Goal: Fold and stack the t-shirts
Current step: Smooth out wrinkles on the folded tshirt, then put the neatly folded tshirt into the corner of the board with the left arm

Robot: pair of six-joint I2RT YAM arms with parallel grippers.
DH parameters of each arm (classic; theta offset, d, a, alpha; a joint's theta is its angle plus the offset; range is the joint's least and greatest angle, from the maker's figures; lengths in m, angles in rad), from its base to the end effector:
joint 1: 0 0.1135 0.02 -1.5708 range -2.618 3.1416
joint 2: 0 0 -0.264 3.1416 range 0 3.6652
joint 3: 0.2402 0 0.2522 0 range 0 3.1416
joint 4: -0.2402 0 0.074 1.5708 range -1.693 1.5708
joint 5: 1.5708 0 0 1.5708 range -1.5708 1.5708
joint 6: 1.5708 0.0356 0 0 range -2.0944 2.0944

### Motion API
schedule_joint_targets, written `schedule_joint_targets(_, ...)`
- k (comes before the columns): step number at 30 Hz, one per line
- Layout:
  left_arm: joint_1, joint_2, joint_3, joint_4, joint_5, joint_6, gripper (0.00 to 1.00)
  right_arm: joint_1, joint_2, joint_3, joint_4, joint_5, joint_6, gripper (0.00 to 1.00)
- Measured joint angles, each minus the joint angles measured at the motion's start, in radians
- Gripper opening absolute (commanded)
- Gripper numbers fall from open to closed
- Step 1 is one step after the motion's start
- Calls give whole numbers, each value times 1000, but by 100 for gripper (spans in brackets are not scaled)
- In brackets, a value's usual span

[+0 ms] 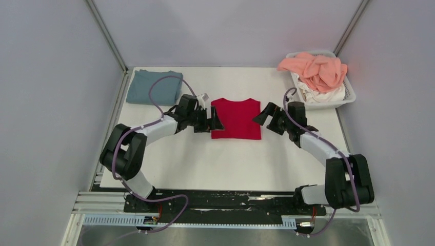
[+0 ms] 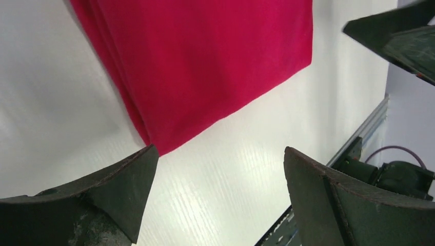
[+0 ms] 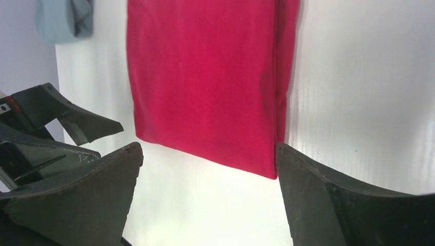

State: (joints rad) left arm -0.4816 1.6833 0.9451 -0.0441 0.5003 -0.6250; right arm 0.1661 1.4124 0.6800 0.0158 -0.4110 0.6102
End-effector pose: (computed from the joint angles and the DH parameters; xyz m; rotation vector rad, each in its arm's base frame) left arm 0.2986 -0.1753 0.1812 0.0862 2.5179 -1.0923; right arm 0.2748 0.0605 0.1850 0.3013 2.3506 0.8616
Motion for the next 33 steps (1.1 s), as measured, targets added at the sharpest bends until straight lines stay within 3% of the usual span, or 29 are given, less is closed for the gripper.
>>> schedule_joint_targets(4,8,-20,86,-82,-114,10,100,-6,-170,-38,0,108,-4,100)
schedule_joint_targets(11,65,194,317,-163,-187,18,100,-19,-310,-108,-60,211,-2,100)
schedule_joint_targets(21,78,349,418,-171,-106,1,86,-20,-411,-111,-88,289,-6,100)
schedule_joint_targets(25,60,390,442,-129,-62,-29,67,-20,-421,-119,-88,310,-10,100)
schedule_joint_targets(27,39,413,463,-127,-66,-37,51,-21,-422,-126,-89,316,-11,100)
schedule_joint_targets(30,1,446,497,-138,-93,-47,20,-21,-422,-130,-96,324,-11,100)
schedule_joint_targets(31,-14,459,512,-153,-111,-46,4,-21,-422,-132,-98,326,-12,100)
schedule_joint_targets(33,-33,477,548,-183,-127,-54,0,-22,-424,-132,-106,328,-15,100)
